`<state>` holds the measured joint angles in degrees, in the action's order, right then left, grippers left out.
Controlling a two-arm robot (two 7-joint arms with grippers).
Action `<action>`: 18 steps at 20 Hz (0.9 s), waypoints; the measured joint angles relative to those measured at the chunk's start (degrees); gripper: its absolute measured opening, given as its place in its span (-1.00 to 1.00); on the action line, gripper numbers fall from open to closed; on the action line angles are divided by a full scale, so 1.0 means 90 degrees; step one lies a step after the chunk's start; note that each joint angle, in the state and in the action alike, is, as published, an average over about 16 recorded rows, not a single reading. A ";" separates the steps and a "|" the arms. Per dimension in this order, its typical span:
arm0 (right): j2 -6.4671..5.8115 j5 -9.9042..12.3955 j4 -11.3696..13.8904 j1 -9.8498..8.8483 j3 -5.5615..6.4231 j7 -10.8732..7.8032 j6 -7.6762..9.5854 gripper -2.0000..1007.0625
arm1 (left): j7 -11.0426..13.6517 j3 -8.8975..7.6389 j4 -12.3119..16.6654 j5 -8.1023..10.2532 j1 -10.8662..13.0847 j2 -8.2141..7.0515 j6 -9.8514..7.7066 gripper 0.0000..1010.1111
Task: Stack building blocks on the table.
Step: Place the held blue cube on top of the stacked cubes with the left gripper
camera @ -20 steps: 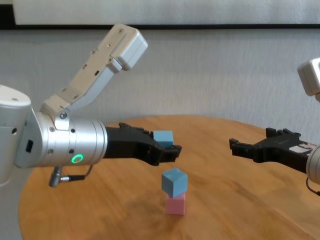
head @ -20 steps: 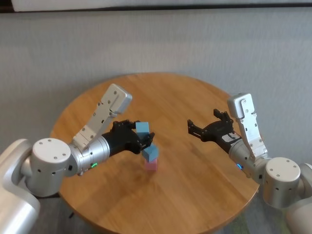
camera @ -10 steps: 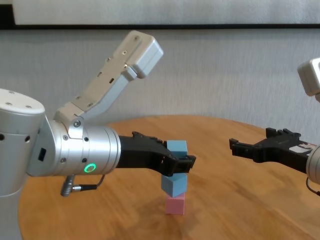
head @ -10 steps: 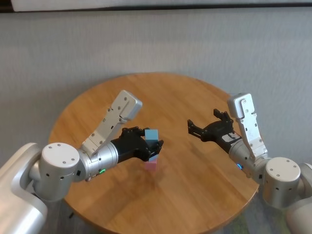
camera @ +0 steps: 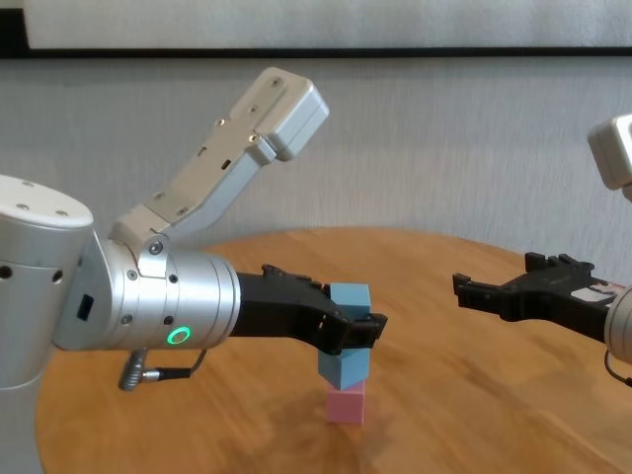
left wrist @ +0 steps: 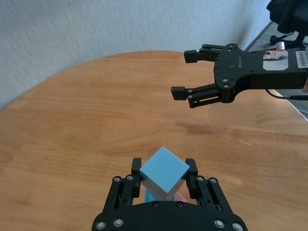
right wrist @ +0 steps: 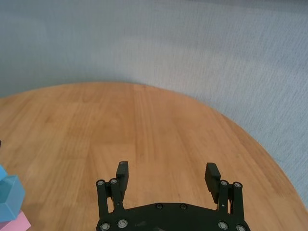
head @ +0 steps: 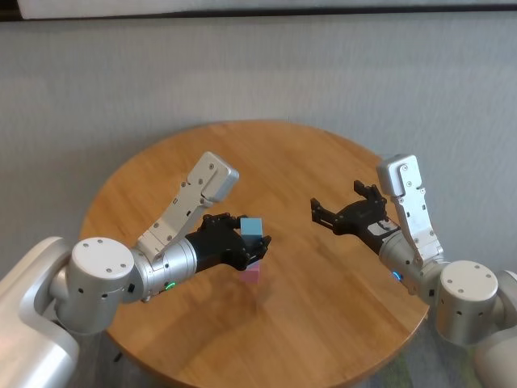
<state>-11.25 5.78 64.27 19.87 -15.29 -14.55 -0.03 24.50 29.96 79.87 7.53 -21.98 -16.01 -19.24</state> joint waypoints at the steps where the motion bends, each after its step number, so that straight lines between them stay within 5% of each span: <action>1: 0.0000 0.0000 0.0000 0.0000 0.0000 0.0000 0.0000 1.00 | -0.0003 0.0000 0.0008 -0.0005 0.0005 -0.0001 -0.0010 0.12; 18: 0.0000 0.0000 0.0000 0.0000 0.0000 0.0000 0.0000 1.00 | -0.0012 -0.0013 -0.0075 -0.0023 0.0039 0.0056 -0.0057 0.12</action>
<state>-11.25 5.78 64.27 19.87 -15.29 -14.55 -0.03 24.40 29.85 79.20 7.33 -21.63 -15.50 -19.75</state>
